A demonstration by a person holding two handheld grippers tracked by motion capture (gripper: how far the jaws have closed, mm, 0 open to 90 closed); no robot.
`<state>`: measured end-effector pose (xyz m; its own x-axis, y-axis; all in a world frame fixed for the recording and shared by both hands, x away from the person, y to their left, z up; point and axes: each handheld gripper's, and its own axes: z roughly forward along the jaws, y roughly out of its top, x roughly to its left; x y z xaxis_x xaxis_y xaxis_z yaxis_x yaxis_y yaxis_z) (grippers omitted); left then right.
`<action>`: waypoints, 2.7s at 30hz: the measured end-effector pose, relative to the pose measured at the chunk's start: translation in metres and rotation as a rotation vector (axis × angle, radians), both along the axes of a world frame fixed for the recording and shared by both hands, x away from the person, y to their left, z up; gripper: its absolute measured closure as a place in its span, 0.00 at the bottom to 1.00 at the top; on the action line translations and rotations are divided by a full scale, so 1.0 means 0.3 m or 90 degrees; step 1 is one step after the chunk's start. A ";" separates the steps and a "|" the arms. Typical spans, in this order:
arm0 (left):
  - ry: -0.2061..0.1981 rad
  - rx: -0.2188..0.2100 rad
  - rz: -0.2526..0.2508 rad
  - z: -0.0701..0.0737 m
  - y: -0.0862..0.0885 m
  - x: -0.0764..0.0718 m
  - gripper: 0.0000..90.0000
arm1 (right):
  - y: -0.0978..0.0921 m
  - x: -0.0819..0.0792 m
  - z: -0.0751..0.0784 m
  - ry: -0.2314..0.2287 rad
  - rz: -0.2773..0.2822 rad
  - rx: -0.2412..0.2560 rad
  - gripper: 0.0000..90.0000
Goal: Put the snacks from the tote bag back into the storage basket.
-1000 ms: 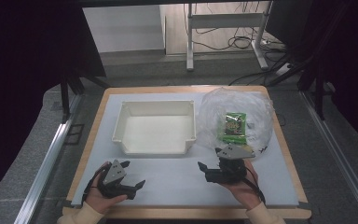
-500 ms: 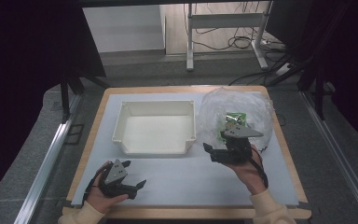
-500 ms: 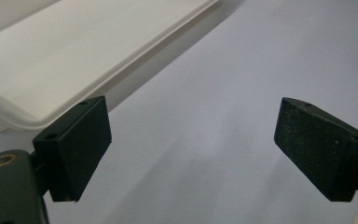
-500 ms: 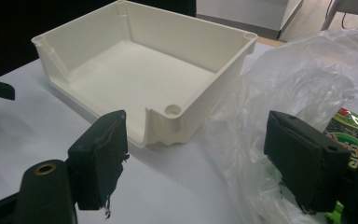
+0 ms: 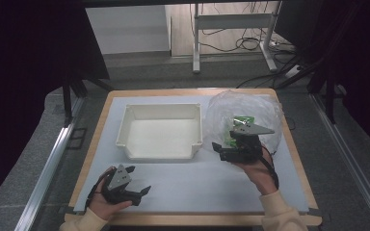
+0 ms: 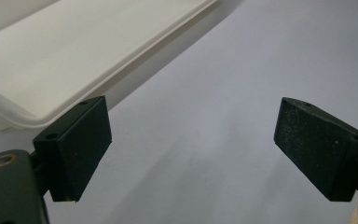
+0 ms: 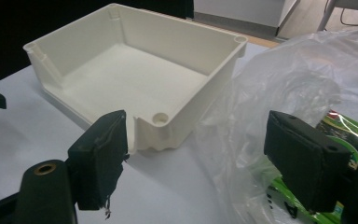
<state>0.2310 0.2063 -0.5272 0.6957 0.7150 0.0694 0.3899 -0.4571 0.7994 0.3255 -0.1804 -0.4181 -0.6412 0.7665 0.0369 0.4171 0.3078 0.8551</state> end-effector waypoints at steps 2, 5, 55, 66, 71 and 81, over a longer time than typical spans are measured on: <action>0.000 0.000 -0.002 0.000 0.000 0.000 0.12 | -0.007 0.008 0.001 0.004 -0.002 -0.001 0.25; -0.001 -0.001 -0.001 0.001 0.000 -0.001 0.12 | -0.020 0.018 0.006 0.004 -0.011 0.000 0.25; -0.013 0.003 -0.002 0.004 0.003 -0.012 0.12 | -0.198 0.285 -0.018 0.051 -0.137 -0.006 0.28; -0.017 -0.006 -0.022 0.007 0.007 -0.020 0.12 | -0.193 0.376 -0.002 0.084 -0.168 -0.043 0.34; -0.017 -0.008 -0.020 0.008 0.009 -0.020 0.12 | -0.202 0.407 -0.019 0.104 -0.173 -0.046 0.37; -0.016 -0.004 -0.019 0.007 0.008 -0.019 0.12 | -0.251 0.473 -0.089 0.171 -0.198 -0.048 0.40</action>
<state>0.2255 0.2086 -0.5252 0.7150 0.6942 0.0825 0.3560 -0.4630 0.8117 0.4674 -0.2556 -0.4448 -0.3537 0.9291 0.1076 0.7051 0.1893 0.6833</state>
